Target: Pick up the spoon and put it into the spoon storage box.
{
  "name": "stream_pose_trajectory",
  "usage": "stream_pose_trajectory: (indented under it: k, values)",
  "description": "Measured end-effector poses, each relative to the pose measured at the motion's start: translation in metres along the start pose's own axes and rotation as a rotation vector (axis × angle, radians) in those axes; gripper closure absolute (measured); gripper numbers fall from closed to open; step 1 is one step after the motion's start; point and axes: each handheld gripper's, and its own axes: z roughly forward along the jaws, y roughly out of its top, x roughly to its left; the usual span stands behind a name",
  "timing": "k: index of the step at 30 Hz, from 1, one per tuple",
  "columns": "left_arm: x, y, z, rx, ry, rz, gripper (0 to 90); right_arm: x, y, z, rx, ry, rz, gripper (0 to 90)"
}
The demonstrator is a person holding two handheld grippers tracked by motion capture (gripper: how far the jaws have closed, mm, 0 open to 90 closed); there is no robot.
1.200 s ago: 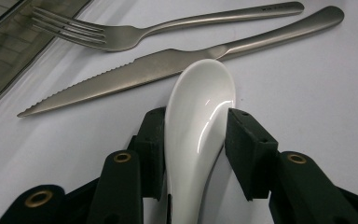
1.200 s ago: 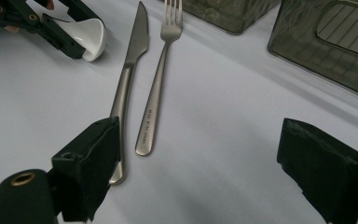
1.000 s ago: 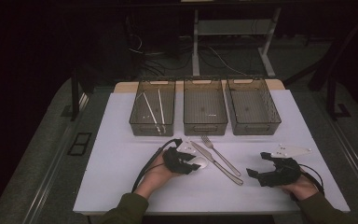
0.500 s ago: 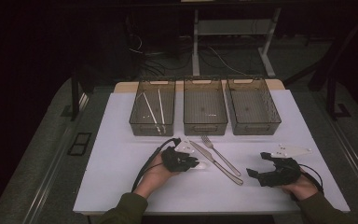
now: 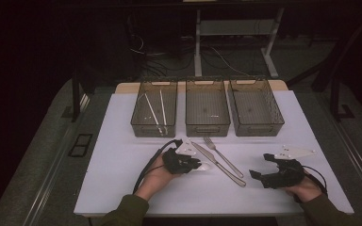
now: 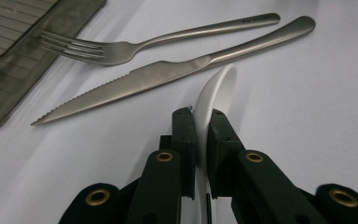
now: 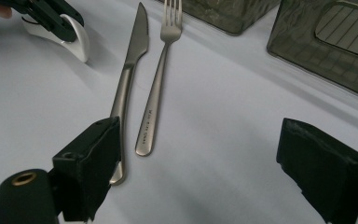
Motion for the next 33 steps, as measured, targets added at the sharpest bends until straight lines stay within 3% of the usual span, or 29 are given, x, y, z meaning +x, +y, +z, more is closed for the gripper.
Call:
stream_pose_trajectory:
  k: [6,16,33]
  values:
    - [0.003,0.000,-0.009,-0.013,0.007,-0.003,82.4,0.000,0.000,0.000,0.000,0.002,-0.002,13.8]
    - [0.011,0.000,-0.023,-0.059,0.020,-0.040,82.4,0.000,0.000,0.000,-0.002,0.005,-0.002,13.8]
    - [0.033,0.018,-0.038,-0.113,0.018,-0.057,82.3,0.001,0.000,0.003,-0.002,0.009,-0.003,13.7]
